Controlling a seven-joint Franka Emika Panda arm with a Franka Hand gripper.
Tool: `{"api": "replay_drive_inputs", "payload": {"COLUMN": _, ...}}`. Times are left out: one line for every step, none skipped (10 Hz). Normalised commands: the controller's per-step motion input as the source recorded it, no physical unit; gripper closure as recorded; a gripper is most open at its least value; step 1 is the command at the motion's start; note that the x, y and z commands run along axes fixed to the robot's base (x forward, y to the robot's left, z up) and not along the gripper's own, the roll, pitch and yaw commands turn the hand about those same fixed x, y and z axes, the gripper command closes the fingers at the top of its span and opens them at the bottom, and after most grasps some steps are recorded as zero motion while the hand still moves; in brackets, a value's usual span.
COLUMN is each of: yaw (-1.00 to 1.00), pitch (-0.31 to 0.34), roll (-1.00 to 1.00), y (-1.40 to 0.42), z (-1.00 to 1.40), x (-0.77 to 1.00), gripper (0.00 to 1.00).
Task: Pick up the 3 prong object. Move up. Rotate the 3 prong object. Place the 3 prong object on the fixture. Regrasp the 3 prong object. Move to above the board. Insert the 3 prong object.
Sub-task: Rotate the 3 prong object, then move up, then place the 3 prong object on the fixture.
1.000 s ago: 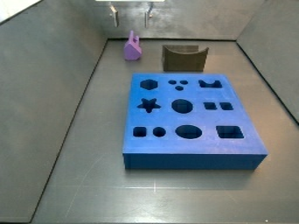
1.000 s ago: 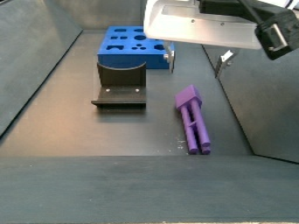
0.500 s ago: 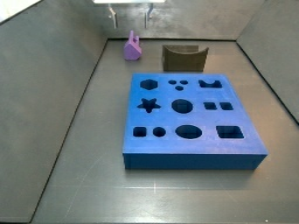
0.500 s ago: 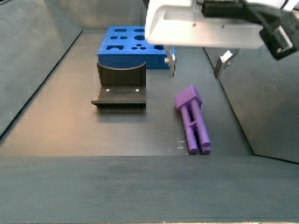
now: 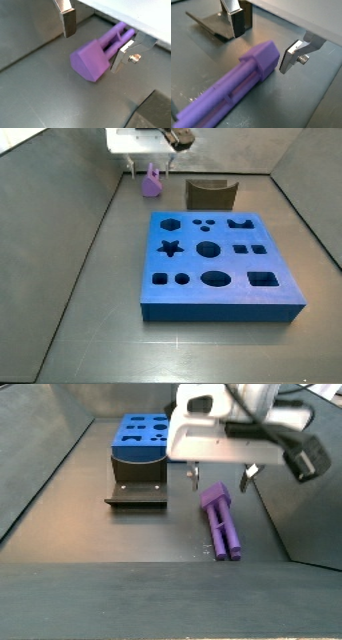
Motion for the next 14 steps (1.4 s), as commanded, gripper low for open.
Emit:
{"api": "replay_drive_inputs", "payload": {"yaw": -0.02, "pitch": -0.032, "roll": 0.0, "y": 0.01, "z": -0.89, "x": 0.05, "gripper": 0.0}}
{"api": "replay_drive_inputs", "payload": {"yaw": -0.02, "pitch": -0.032, "roll": 0.0, "y": 0.01, "z": -0.71, "x": 0.04, "gripper": 0.0}}
{"api": "replay_drive_inputs", "payload": {"yaw": -0.02, "pitch": -0.031, "roll": 0.0, "y": 0.01, "z": -0.54, "x": 0.04, "gripper": 0.0}}
{"api": "replay_drive_inputs", "payload": {"yaw": -0.02, "pitch": -0.035, "roll": 0.0, "y": 0.01, "z": -0.45, "x": 0.04, "gripper": 0.0}}
{"api": "replay_drive_inputs", "payload": {"yaw": -0.02, "pitch": -0.039, "roll": 0.0, "y": 0.01, "z": -0.29, "x": 0.04, "gripper": 0.0}}
{"api": "replay_drive_inputs", "payload": {"yaw": 0.0, "pitch": 0.0, "roll": 0.0, "y": 0.0, "z": 0.0, "x": 0.0, "gripper": 1.0}}
{"api": "replay_drive_inputs", "payload": {"yaw": 0.0, "pitch": 0.0, "roll": 0.0, "y": 0.0, "z": 0.83, "x": 0.0, "gripper": 1.0}}
{"api": "replay_drive_inputs", "payload": {"yaw": 0.0, "pitch": 0.011, "roll": 0.0, "y": 0.0, "z": 0.81, "x": -0.01, "gripper": 1.0}}
{"api": "replay_drive_inputs", "payload": {"yaw": 0.0, "pitch": 0.024, "roll": -0.01, "y": -0.01, "z": 0.71, "x": -0.03, "gripper": 1.0}}
{"api": "replay_drive_inputs", "payload": {"yaw": 0.0, "pitch": 0.041, "roll": -0.01, "y": 0.0, "z": 0.55, "x": -0.01, "gripper": 1.0}}
{"api": "replay_drive_inputs", "payload": {"yaw": 0.0, "pitch": 0.045, "roll": -0.01, "y": 0.0, "z": 0.41, "x": -0.01, "gripper": 1.0}}
{"api": "replay_drive_inputs", "payload": {"yaw": 0.01, "pitch": 0.043, "roll": -0.01, "y": 0.0, "z": 0.26, "x": -0.01, "gripper": 1.0}}
{"api": "replay_drive_inputs", "payload": {"yaw": 0.0, "pitch": 0.0, "roll": 0.0, "y": 0.0, "z": 1.0, "x": 0.0, "gripper": 1.0}}
{"api": "replay_drive_inputs", "payload": {"yaw": 0.0, "pitch": 0.003, "roll": 0.0, "y": 0.0, "z": 1.0, "x": 0.0, "gripper": 1.0}}
